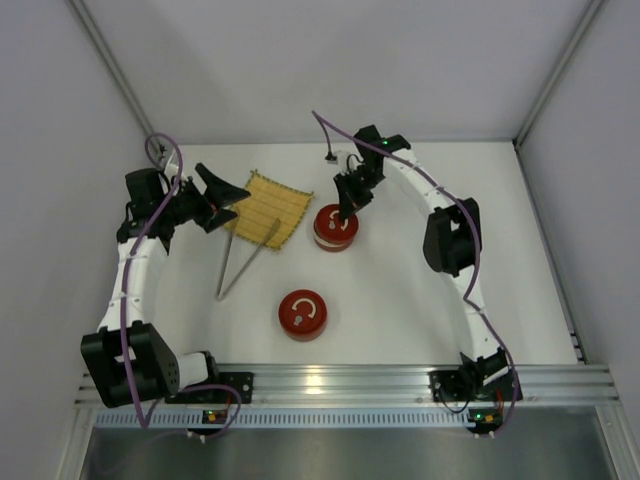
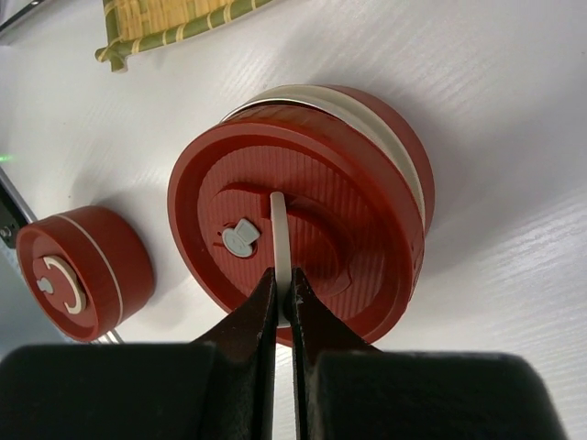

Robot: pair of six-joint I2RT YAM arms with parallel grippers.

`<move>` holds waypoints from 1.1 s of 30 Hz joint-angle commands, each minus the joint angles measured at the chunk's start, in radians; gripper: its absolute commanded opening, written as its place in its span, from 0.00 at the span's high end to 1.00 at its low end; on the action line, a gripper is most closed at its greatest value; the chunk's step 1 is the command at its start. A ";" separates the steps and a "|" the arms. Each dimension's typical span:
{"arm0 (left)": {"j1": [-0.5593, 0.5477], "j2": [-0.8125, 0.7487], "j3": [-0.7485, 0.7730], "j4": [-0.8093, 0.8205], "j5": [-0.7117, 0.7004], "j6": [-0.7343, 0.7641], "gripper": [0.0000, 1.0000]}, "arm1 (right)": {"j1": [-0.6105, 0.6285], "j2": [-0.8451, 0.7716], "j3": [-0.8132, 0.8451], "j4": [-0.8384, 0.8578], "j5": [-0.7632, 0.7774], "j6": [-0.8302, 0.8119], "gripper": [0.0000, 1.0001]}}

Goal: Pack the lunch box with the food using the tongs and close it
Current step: Close the box lid on the packing box.

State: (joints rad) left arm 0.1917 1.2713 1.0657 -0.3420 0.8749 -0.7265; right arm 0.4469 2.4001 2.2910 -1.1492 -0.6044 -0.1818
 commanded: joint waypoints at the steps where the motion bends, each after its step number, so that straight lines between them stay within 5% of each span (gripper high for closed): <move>1: 0.009 -0.039 -0.013 0.052 0.018 -0.005 0.02 | 0.036 -0.025 0.041 0.046 0.061 -0.011 1.00; 17: 0.017 -0.033 -0.030 0.063 0.029 -0.002 0.02 | 0.075 -0.025 0.025 -0.009 0.213 -0.106 1.00; 33: 0.020 -0.044 -0.032 0.061 0.030 -0.001 0.02 | 0.076 -0.232 -0.330 -0.049 0.258 -0.278 1.00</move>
State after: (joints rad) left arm 0.2024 1.2652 1.0386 -0.3225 0.8814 -0.7311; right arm 0.5106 2.2314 2.0480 -1.1503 -0.4000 -0.3874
